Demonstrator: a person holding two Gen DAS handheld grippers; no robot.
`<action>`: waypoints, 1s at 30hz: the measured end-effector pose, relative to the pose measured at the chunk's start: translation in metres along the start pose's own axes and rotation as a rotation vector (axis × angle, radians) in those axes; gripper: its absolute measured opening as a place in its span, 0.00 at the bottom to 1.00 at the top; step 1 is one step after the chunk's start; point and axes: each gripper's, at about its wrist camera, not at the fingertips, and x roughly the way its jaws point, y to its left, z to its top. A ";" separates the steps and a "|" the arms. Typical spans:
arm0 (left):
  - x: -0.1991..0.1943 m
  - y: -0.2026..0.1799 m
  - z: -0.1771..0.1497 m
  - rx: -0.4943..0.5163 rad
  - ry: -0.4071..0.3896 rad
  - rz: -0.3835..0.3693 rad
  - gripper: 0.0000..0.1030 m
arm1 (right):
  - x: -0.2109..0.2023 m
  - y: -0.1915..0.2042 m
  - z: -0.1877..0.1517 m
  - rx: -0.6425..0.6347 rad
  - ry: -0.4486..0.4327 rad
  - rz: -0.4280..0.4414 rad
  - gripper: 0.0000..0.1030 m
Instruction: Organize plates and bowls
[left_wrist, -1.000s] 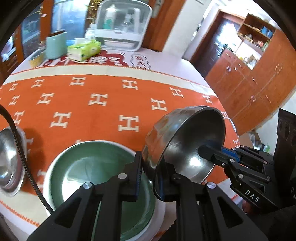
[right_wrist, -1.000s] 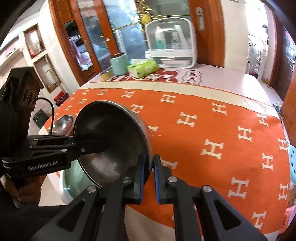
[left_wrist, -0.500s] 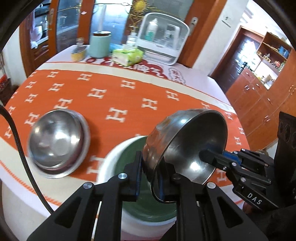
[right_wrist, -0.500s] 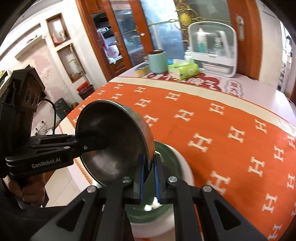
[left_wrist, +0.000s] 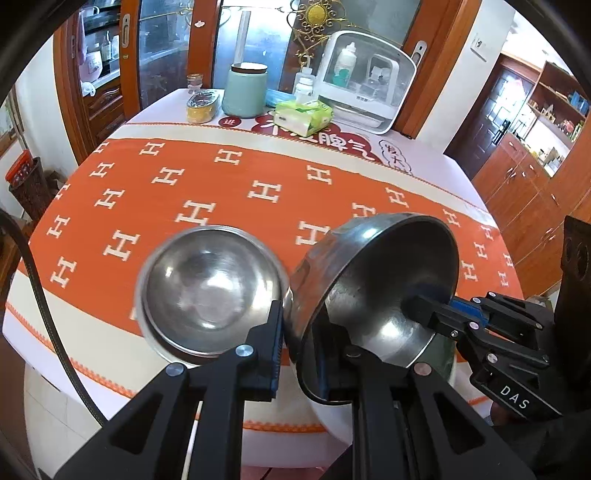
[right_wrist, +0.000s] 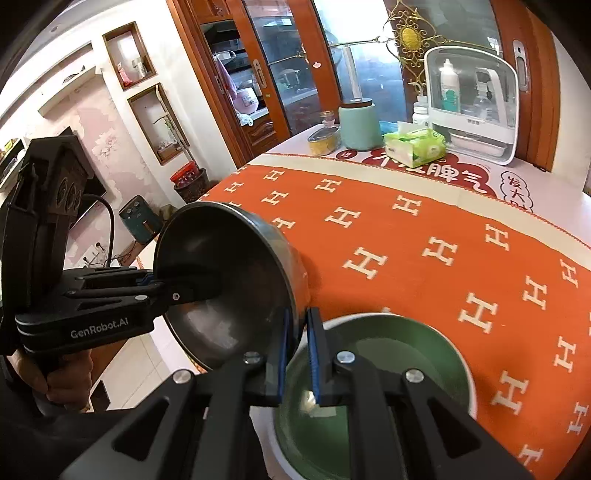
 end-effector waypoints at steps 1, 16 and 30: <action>-0.001 0.005 0.001 0.004 0.003 0.001 0.13 | 0.004 0.004 0.002 0.005 0.000 -0.002 0.10; 0.020 0.062 0.030 0.183 0.113 0.007 0.14 | 0.057 0.039 0.004 0.174 -0.021 -0.042 0.11; 0.054 0.091 0.038 0.313 0.246 0.021 0.17 | 0.096 0.056 0.009 0.275 0.034 -0.112 0.13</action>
